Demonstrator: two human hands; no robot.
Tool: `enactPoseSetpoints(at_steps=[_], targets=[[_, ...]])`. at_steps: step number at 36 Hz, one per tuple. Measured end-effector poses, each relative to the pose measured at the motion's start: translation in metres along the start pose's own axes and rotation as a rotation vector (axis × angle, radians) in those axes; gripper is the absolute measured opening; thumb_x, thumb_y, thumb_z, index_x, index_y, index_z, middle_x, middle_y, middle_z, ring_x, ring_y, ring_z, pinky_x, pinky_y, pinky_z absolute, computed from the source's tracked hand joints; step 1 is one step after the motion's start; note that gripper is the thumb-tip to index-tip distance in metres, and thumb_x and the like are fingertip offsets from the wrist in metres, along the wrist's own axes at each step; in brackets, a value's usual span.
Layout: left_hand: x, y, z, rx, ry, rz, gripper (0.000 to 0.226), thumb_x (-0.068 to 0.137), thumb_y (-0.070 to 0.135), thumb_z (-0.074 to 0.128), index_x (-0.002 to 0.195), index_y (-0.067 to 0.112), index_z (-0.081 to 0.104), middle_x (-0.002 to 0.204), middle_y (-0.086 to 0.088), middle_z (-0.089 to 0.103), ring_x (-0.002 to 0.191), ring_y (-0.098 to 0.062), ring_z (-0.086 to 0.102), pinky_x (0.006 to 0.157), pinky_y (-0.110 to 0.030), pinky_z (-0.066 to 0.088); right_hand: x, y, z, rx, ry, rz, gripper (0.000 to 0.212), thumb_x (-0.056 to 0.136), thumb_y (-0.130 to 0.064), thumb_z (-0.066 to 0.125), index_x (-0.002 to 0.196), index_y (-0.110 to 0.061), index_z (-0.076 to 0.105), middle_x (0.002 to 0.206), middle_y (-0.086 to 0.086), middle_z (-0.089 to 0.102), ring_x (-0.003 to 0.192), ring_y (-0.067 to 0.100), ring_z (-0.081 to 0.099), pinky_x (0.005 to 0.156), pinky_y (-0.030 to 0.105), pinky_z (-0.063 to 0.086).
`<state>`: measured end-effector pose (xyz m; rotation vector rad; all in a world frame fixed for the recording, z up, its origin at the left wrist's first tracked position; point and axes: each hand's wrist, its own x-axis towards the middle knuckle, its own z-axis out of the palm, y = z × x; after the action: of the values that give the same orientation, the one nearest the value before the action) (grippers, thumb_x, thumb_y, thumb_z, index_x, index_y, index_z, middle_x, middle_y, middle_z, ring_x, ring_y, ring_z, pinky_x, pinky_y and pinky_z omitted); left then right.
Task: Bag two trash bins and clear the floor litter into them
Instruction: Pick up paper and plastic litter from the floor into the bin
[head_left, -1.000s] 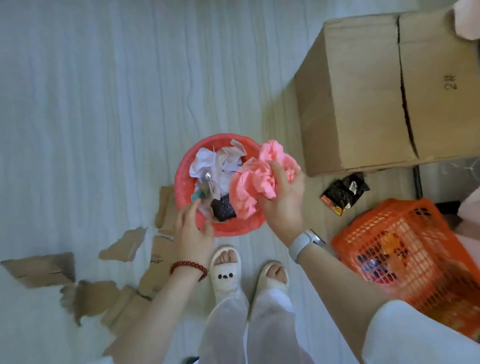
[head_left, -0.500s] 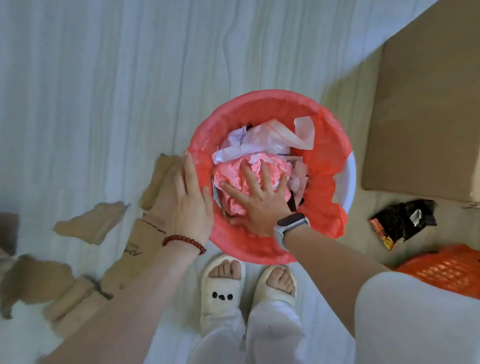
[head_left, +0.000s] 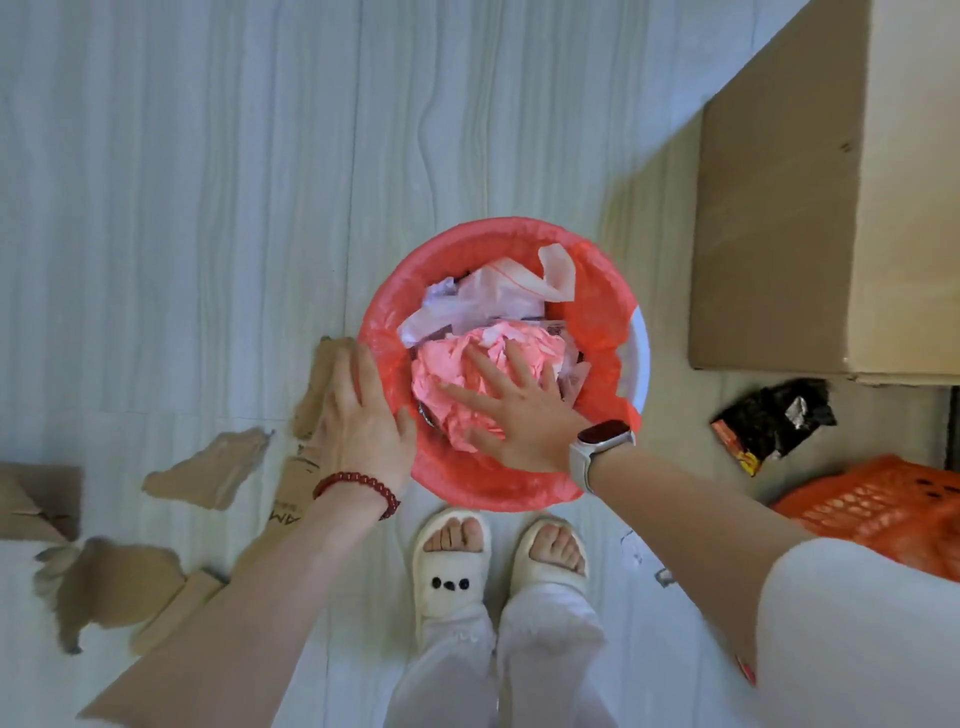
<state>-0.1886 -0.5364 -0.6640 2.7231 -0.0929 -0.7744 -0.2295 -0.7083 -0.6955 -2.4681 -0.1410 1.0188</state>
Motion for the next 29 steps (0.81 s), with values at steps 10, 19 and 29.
enactPoseSetpoints(at_steps=[10,19,29], targets=[[-0.067,0.093,-0.026,-0.036,0.007,0.148,0.054,0.084,0.006,0.053,0.136,0.006,0.038,0.146,-0.018,0.027,0.133,-0.035,0.029,0.108,-0.047,0.026,-0.129,-0.014,-0.005,0.467,0.548,0.107,0.046,0.082,-0.023,0.032,0.116,-0.010,0.062,0.135,0.010,0.052,0.133,0.042,0.033,0.110,0.046,0.025],[-0.145,0.146,0.029,0.005,-0.302,0.529,0.043,0.075,0.011,0.042,0.115,0.003,0.056,0.119,-0.016,0.052,0.111,-0.033,0.050,0.094,-0.039,0.043,-0.247,0.017,0.049,0.965,0.693,0.701,0.033,0.091,-0.006,0.040,0.117,-0.009,0.059,0.120,0.006,0.059,0.112,0.021,0.055,0.093,0.022,0.041],[-0.114,0.124,0.200,0.156,-0.465,0.446,0.053,0.085,0.007,0.052,0.136,0.007,0.038,0.140,-0.018,0.033,0.129,-0.033,0.034,0.106,-0.036,0.029,-0.231,0.111,0.229,1.058,0.346,1.015,0.053,0.092,-0.026,0.047,0.141,-0.020,0.030,0.146,0.013,0.028,0.131,0.032,0.034,0.108,0.037,0.032]])
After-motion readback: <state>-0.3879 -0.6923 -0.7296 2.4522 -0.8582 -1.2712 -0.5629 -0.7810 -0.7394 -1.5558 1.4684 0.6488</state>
